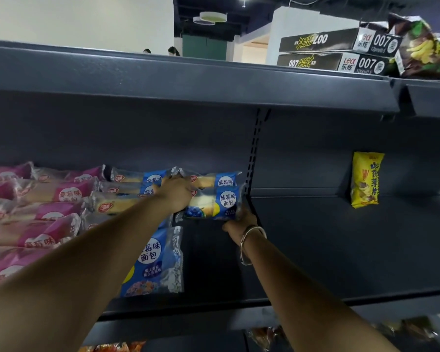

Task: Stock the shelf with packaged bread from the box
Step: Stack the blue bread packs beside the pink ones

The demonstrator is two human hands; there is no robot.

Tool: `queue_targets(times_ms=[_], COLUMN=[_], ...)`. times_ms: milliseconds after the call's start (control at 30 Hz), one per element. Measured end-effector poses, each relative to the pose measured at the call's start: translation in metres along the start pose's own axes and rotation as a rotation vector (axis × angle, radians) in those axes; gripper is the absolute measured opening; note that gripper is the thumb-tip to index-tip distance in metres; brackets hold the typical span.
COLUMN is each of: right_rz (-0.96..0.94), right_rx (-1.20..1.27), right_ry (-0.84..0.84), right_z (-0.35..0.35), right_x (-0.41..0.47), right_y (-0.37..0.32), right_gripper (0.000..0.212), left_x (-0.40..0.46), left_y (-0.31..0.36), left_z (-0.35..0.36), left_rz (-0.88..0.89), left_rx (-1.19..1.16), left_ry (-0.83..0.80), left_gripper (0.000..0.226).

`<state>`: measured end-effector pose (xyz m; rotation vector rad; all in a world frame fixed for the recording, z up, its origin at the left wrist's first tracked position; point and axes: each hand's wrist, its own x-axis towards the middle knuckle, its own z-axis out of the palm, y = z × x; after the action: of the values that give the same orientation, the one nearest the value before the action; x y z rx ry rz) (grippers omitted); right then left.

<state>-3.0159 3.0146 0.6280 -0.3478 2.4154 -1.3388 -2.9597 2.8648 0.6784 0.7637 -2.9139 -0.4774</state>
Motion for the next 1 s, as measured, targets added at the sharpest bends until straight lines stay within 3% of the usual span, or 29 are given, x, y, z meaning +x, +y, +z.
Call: queue_targets(times_ms=[233,433,600,800,900,1000], right_rz=[0.040,-0.008,0.044,0.079,0.007,-0.117], right_rx=[0.040,0.084,0.064,-0.041,-0.086,-0.131], right_ry=[0.044,0.027,0.071,0.077,0.165,0.250], right_z=[-0.005,0.001,0.012,0.023,0.030,0.045], right_x=[-0.023,-0.060,-0.089,-0.164,-0.208,-0.248], right_y=[0.003,0.002,0.009,0.007,0.009,0.019], right_gripper=[0.071,0.086,0.073,0.078,0.063,0.024], left_x=[-0.025,-0.060,-0.105,-0.166,-0.210,-0.255], left_y=[-0.002,-0.011,-0.029,-0.071,-0.088,-0.111], left_z=[-0.009,-0.015,-0.025,-0.030,-0.029,-0.019], left_rz=[0.001,0.032,0.062,0.139,0.171,0.201], left_rx=[-0.051,-0.066,-0.116,-0.251,-0.363,-0.273], left_ry=[0.099,0.121,0.148,0.302,0.412,0.575], left_gripper=[0.056,0.057,0.055,0.054,0.051,0.044])
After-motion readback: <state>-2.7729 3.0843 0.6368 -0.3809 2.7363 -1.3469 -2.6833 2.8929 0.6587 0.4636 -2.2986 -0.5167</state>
